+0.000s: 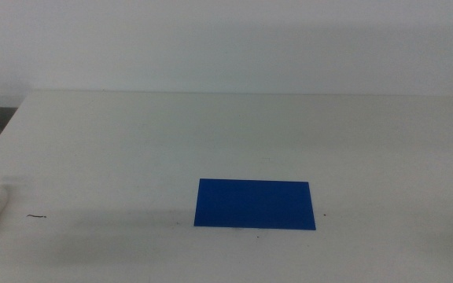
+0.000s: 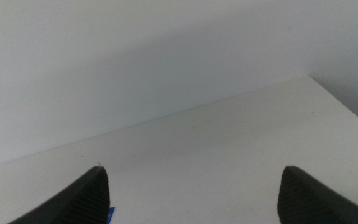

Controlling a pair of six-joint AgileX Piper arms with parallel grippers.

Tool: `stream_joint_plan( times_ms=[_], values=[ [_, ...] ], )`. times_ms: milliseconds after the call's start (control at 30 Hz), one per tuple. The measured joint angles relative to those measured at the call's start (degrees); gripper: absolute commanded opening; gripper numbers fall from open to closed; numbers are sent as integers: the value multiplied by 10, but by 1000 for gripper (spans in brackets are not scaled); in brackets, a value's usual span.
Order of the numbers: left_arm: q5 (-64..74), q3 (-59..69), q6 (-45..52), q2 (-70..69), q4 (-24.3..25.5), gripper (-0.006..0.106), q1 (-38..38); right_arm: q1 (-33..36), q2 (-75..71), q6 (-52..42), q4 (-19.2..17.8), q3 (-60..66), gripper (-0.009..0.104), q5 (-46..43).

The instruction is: Use one arm to grab the shoe from the table and place it on the mat.

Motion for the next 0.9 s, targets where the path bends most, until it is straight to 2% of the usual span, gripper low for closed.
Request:
stream_joint_plan(
  times_ms=[133,367,533,733,900],
  values=[
    [55,-44,-3,49,-10,94,13,0,0,0,0,0,79,0],
    [375,-355,-5,325,-21,94,38,0,0,0,0,0,79,0],
    [528,-507,-6,508,-7,94,39,0,0,0,0,0,79,0],
    [550,-608,28,680,4,94,51,0,0,0,0,0,79,0],
    [544,-654,101,785,-43,94,114,0,0,0,0,0,79,0]
  ],
)
